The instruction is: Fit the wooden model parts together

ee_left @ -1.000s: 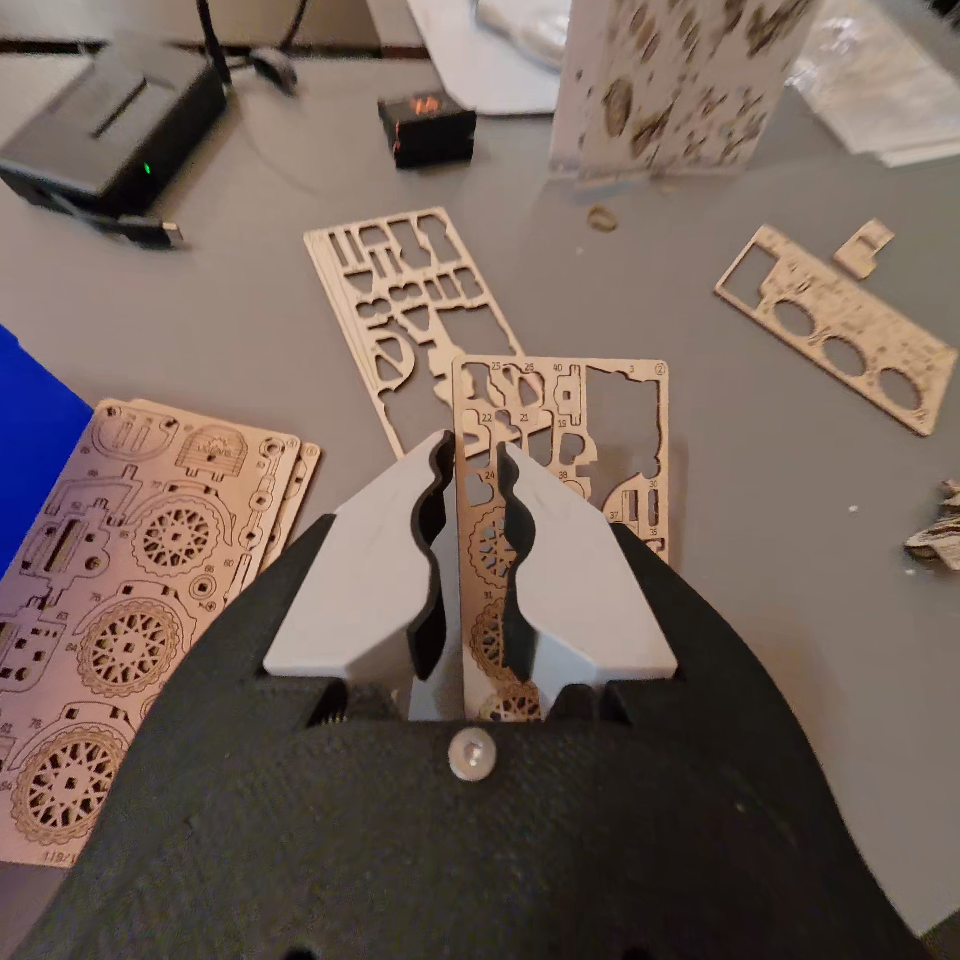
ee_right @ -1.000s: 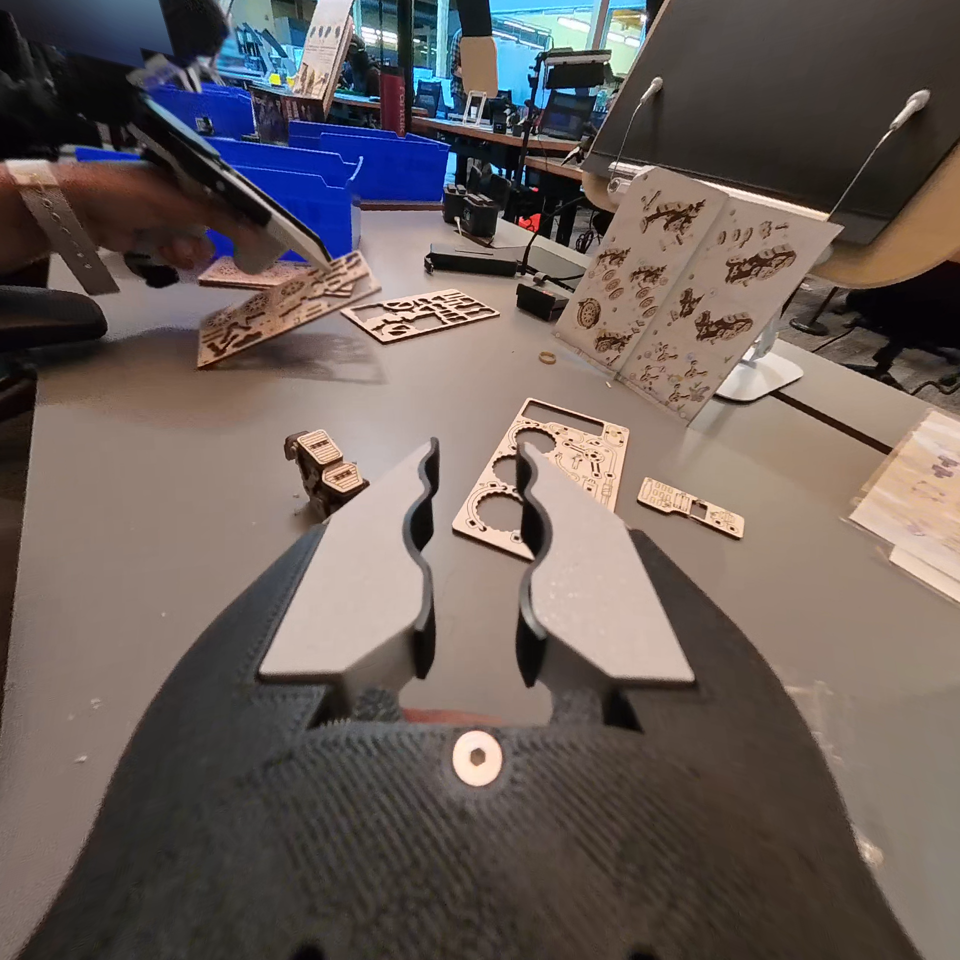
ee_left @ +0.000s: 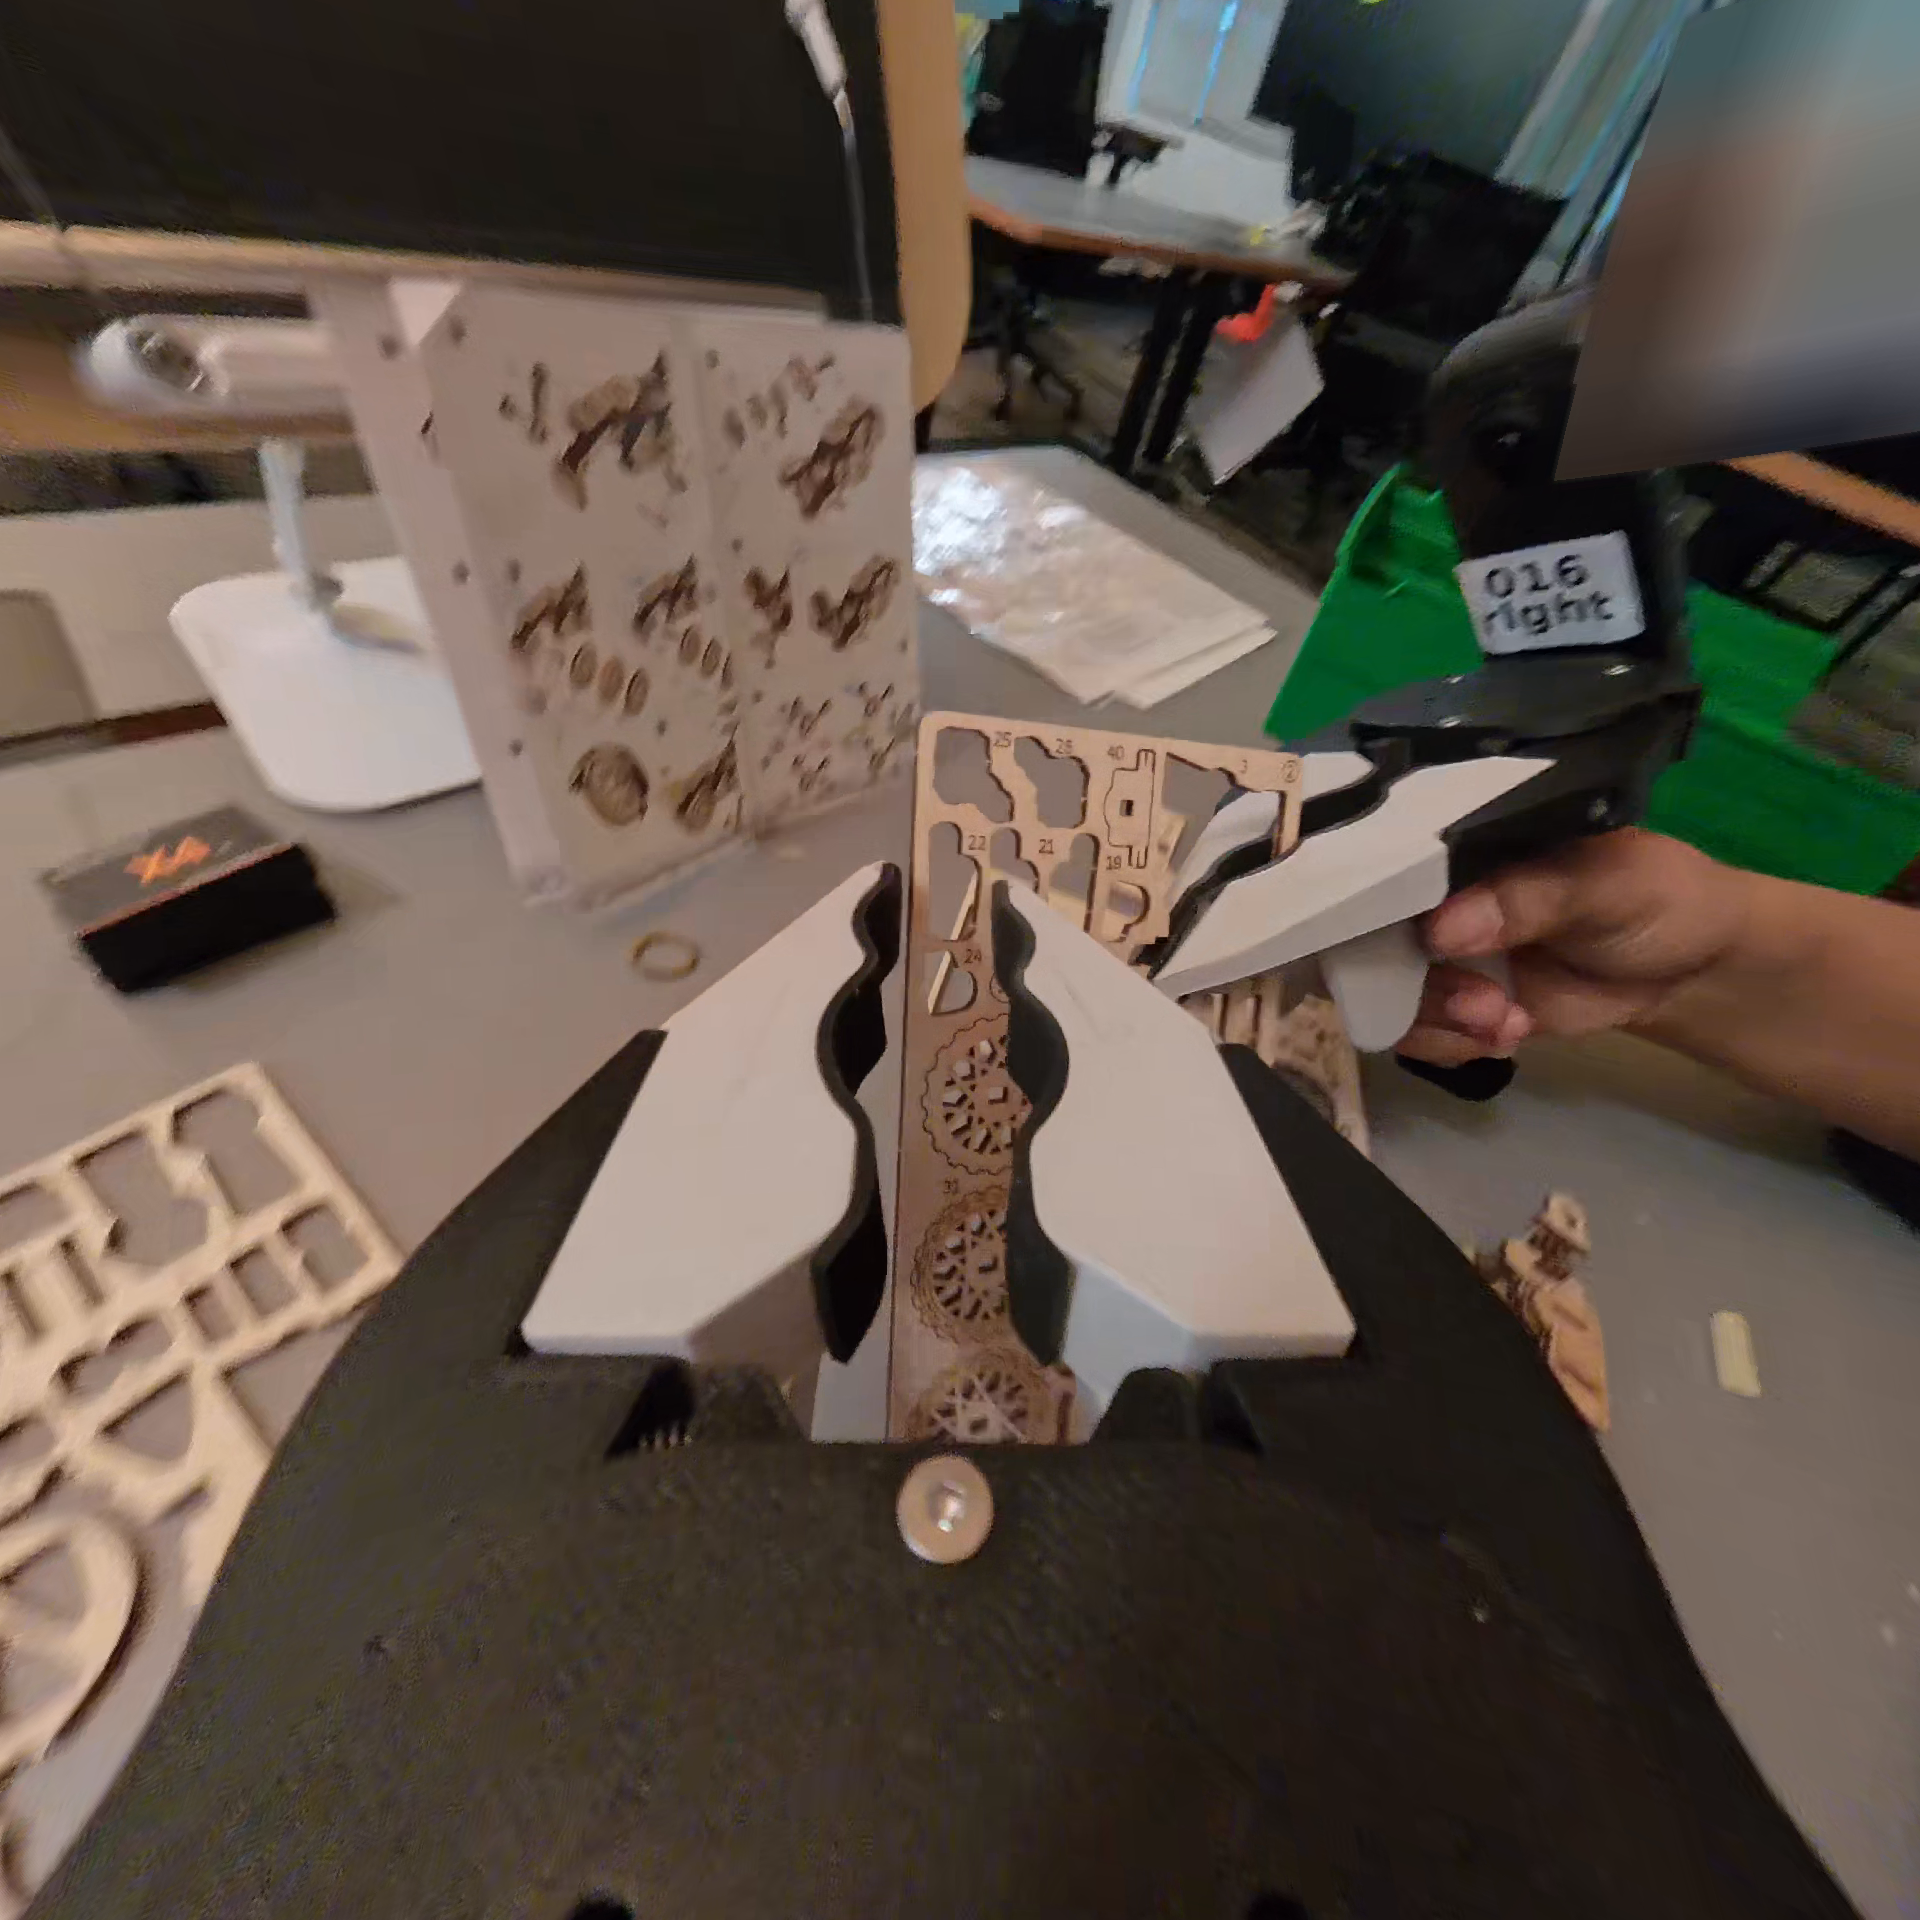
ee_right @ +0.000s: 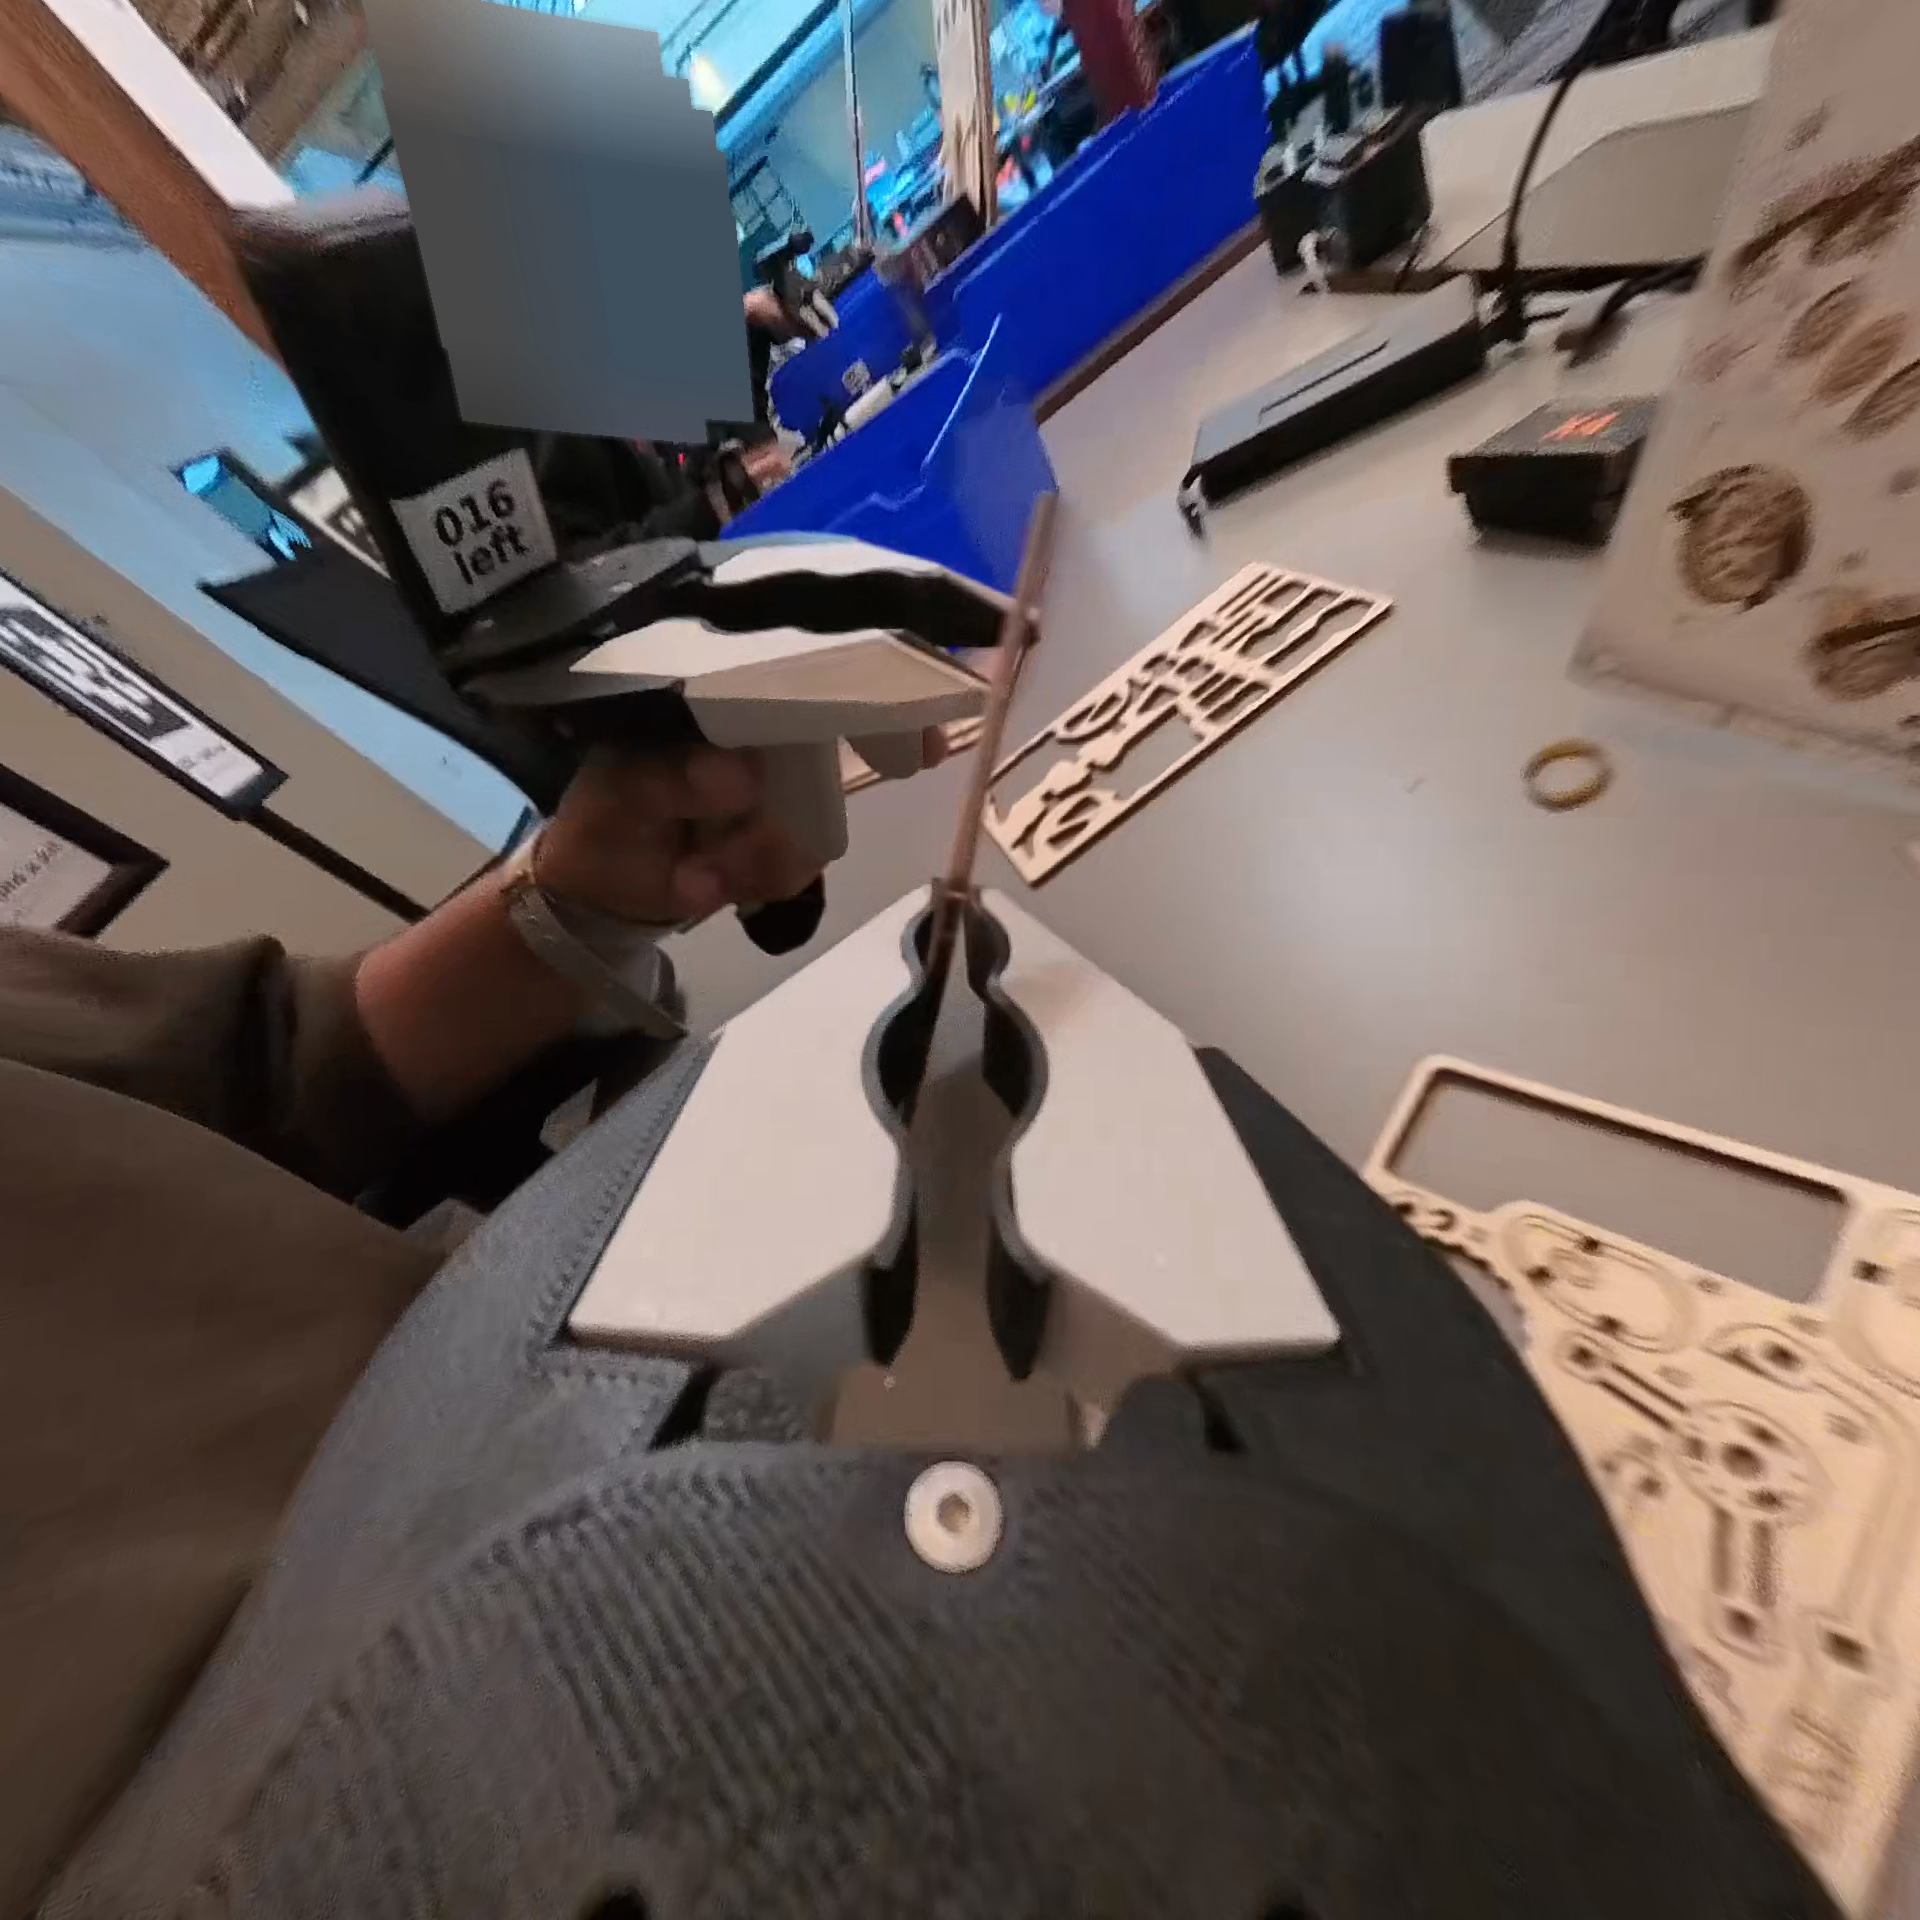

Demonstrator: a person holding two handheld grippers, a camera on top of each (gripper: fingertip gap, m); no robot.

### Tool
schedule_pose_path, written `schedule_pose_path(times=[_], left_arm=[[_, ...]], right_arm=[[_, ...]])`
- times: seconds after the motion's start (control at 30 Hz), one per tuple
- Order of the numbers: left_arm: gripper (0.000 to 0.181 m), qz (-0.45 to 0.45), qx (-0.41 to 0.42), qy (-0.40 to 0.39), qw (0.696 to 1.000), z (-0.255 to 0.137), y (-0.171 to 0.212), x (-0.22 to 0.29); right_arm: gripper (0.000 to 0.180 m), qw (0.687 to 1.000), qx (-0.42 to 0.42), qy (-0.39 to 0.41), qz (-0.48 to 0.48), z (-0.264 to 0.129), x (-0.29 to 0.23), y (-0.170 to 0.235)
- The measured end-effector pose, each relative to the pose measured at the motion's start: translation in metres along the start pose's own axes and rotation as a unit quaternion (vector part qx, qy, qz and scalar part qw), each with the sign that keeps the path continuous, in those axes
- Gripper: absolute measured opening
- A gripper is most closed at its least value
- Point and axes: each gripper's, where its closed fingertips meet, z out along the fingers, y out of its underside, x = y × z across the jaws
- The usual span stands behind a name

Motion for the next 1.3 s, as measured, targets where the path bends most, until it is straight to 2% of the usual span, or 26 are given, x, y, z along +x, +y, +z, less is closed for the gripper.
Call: schedule_pose_path(times=[0.07, 0.1, 0.13, 0.23, 0.33, 0.4, 0.47, 0.67, 0.8, 0.87, 0.93, 1.0, 1.17, 1.23, 1.3], left_arm=[[0.031, -0.008, 0.030, 0.023, 0.999, 0.011, -0.016, 0.001], [0.043, -0.018, 0.048, 0.018, 0.998, 0.016, -0.023, -0.005], [0.047, -0.035, 0.072, 0.006, 0.997, 0.020, -0.031, -0.013], [0.050, -0.088, 0.145, -0.016, 0.985, 0.037, -0.063, -0.029], [0.055, -0.051, 0.125, -0.008, 0.991, 0.062, -0.074, -0.021], [0.060, -0.038, 0.113, 0.002, 0.993, 0.067, -0.068, -0.015], [0.060, -0.048, 0.116, 0.044, 0.991, 0.065, -0.052, -0.002], [0.060, -0.155, 0.139, 0.152, 0.966, 0.058, -0.025, 0.012], [0.059, -0.181, 0.110, 0.190, 0.959, 0.064, -0.001, 0.020], [0.060, -0.216, 0.098, 0.226, 0.945, 0.067, 0.006, 0.028], [0.060, -0.240, 0.067, 0.278, 0.928, 0.065, 0.012, 0.042], [0.059, -0.230, 0.027, 0.296, 0.927, 0.064, 0.022, 0.050], [0.052, -0.211, -0.030, 0.352, 0.912, 0.061, 0.038, 0.071], [0.033, -0.218, -0.043, 0.352, 0.909, 0.063, 0.041, 0.070], [0.003, -0.223, -0.045, 0.354, 0.907, 0.063, 0.041, 0.069]], right_arm=[[0.000, 1.000, 0.020, 0.007, 0.008, -0.014, 0.008, -0.014], [0.000, 0.999, 0.032, 0.014, 0.008, -0.021, 0.012, -0.021], [0.001, 0.999, 0.046, 0.025, 0.007, -0.029, 0.018, -0.028], [0.000, 0.993, 0.087, 0.081, -0.013, -0.051, 0.046, -0.051], [0.000, 0.987, 0.129, 0.089, 0.019, -0.069, 0.067, -0.071], [0.000, 0.982, 0.168, 0.064, 0.064, -0.079, 0.067, -0.076], [0.000, 0.976, 0.194, 0.034, 0.090, -0.088, 0.059, -0.069], [0.000, 0.960, 0.250, -0.014, 0.123, -0.112, 0.062, -0.047], [0.000, 0.973, 0.210, -0.018, 0.091, -0.103, 0.053, -0.042], [0.000, 0.981, 0.176, -0.019, 0.078, -0.091, 0.049, -0.035], [0.000, 0.983, 0.161, -0.031, 0.081, -0.082, 0.045, -0.031], [0.000, 0.982, 0.160, -0.045, 0.094, -0.078, 0.042, -0.030], [0.000, 0.977, 0.168, -0.056, 0.121, -0.073, 0.043, -0.029], [0.000, 0.975, 0.176, -0.038, 0.129, -0.072, 0.050, -0.028], [0.000, 0.971, 0.191, -0.035, 0.139, -0.074, 0.053, -0.029]])
